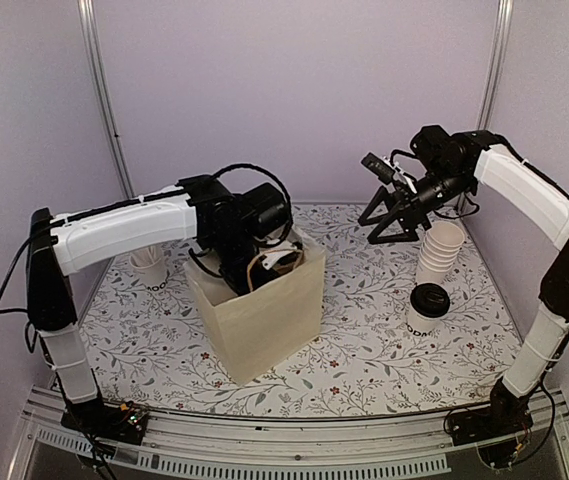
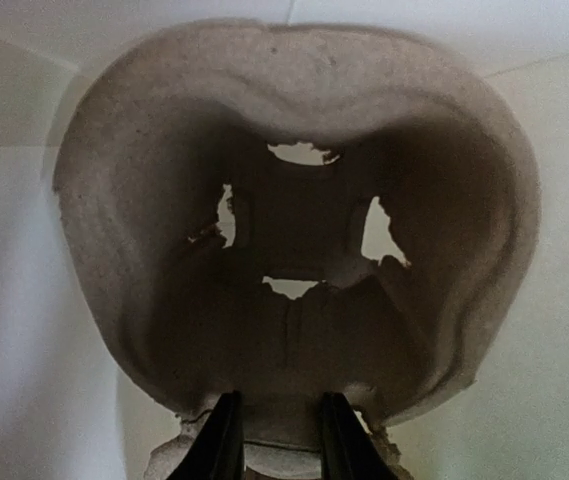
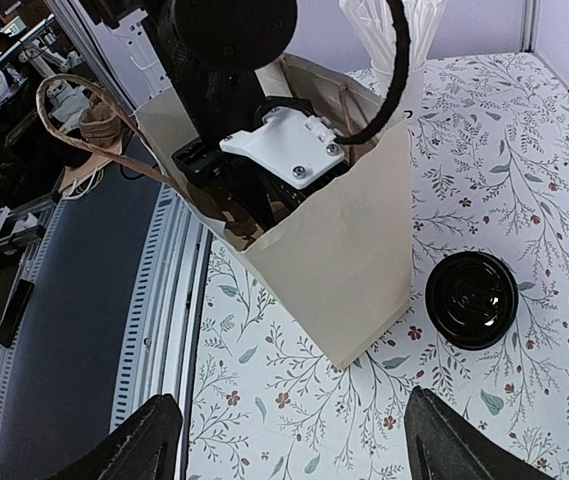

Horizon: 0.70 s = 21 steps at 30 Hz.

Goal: Pack the takeout coffee

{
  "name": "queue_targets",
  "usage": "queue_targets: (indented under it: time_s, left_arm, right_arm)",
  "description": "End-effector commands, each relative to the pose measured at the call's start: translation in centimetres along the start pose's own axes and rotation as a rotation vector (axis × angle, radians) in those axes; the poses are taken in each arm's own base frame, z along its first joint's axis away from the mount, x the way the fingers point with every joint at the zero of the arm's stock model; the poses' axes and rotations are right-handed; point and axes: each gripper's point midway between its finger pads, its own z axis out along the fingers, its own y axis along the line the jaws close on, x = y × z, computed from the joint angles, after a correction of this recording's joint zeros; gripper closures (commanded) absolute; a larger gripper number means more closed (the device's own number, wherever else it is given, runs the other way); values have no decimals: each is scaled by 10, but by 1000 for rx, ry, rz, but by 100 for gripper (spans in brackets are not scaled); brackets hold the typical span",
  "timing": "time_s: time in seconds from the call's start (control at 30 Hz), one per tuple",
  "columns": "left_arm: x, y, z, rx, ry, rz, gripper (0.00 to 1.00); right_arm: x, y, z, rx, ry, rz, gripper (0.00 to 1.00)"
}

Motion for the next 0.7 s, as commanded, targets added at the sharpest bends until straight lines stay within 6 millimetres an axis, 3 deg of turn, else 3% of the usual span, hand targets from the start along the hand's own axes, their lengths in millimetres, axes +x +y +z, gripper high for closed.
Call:
queue_targets:
  time_s: [0.0,0.4,0.67]
  left_arm:
    - [6,-3,27,-8,35,19,77]
    - [25,5,86,-30,78,25,76]
    - [22,10,83,-63,50,31,67]
  right_arm:
    - [3,3,8,-39,-2,-7,20]
    - [4,5,15,-50,11,-7,20]
    - [5,7,20,-59,23,-5,20]
